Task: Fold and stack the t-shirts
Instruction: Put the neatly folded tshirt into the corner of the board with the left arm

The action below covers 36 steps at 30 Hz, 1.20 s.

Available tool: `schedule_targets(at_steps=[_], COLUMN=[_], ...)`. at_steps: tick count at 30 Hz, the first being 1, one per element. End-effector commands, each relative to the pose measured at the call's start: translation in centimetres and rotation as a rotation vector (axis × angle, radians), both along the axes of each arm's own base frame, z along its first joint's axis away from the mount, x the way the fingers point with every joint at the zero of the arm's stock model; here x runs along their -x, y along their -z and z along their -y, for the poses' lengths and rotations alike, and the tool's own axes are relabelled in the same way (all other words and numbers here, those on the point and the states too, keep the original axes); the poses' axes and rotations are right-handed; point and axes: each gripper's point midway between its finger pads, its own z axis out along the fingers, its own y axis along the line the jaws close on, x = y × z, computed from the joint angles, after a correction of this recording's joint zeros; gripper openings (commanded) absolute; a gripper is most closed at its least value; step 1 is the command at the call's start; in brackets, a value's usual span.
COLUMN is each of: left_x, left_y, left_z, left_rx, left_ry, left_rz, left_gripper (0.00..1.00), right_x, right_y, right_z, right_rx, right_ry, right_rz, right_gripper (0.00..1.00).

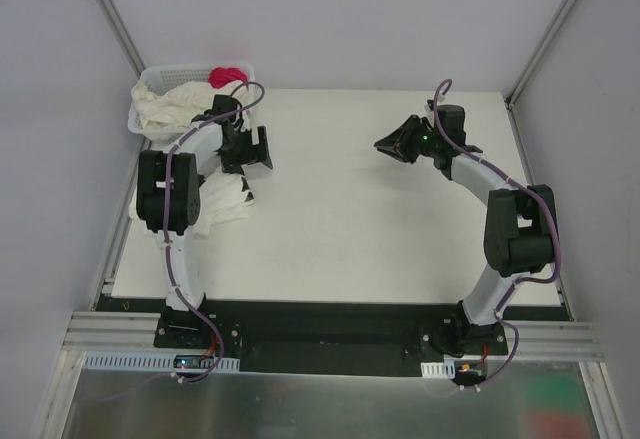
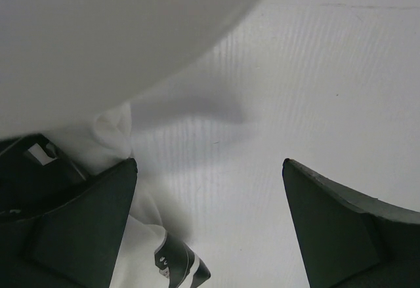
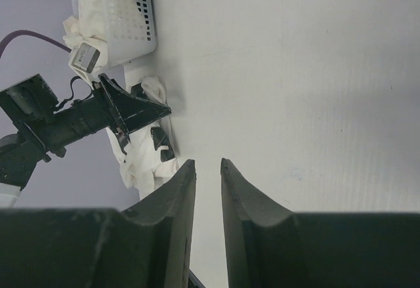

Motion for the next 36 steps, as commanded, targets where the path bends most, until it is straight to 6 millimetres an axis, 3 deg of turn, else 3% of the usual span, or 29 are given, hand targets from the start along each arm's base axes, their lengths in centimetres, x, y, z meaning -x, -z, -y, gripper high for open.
schedule_targets(at_steps=[1, 8, 13, 17, 19, 21, 25, 26, 27, 30, 31, 33, 34, 36], left_x=[0.0, -0.8, -1.4, -1.6, -2.1, -1.7, -0.5, 0.4, 0.8, 2.0, 1.9, 2.6, 2.4, 2.7], left_y=[-2.4, -3.3, -5.3, -9.1, -12.5, -15.3, -19.3, -19.7, -20.1, -21.3, -20.5, -22.0, -21.8, -23.5], left_z=[-2.6, -4.5, -3.8, -1.3, 0.0, 1.3, 3.1, 3.3, 3.6, 4.5, 3.6, 4.6, 3.7, 4.2], left_rx=[-0.047, -0.059, -0.031, 0.046, 0.085, 0.124, 0.174, 0.189, 0.199, 0.207, 0.14, 0.089, 0.004, -0.03], left_ry=[-0.026, -0.043, -0.009, 0.086, 0.12, 0.167, 0.2, 0.201, 0.198, 0.161, 0.091, 0.083, 0.039, 0.027], left_rz=[0.055, 0.088, 0.148, 0.284, 0.407, 0.515, 0.677, 0.696, 0.713, 0.778, 0.784, 0.857, 0.885, 0.959], left_gripper=[0.92, 0.92, 0.92, 0.93, 0.93, 0.94, 0.95, 0.95, 0.94, 0.95, 0.95, 0.95, 0.95, 0.95], right_x=[-0.2, 0.0, -0.1, -0.3, -0.4, -0.5, 0.2, 0.1, 0.6, 1.5, 1.0, 1.5, 1.5, 1.3], right_y=[-1.6, -1.5, -1.5, -1.9, -2.3, -2.5, -4.6, -5.5, -5.2, -4.1, -4.6, -4.1, -5.6, -7.1], right_z=[-0.1, -0.2, -0.2, -0.5, -0.6, -0.6, -1.8, -2.0, -1.9, 0.4, 2.6, 4.6, 6.2, 7.3], right_rx=[-0.028, -0.028, -0.016, 0.043, 0.067, 0.078, 0.033, 0.03, 0.057, 0.303, 0.435, 0.575, 0.647, 0.675], right_ry=[-0.014, -0.018, -0.02, -0.065, -0.091, -0.119, -0.229, -0.251, -0.275, -0.251, -0.152, -0.087, -0.015, 0.06], right_rz=[0.051, 0.049, 0.065, 0.12, 0.145, 0.166, 0.222, 0.245, 0.236, 0.231, 0.252, 0.257, 0.305, 0.378], right_gripper=[0.24, 0.24, 0.25, 0.31, 0.35, 0.38, 0.43, 0.45, 0.46, 0.49, 0.5, 0.53, 0.54, 0.59])
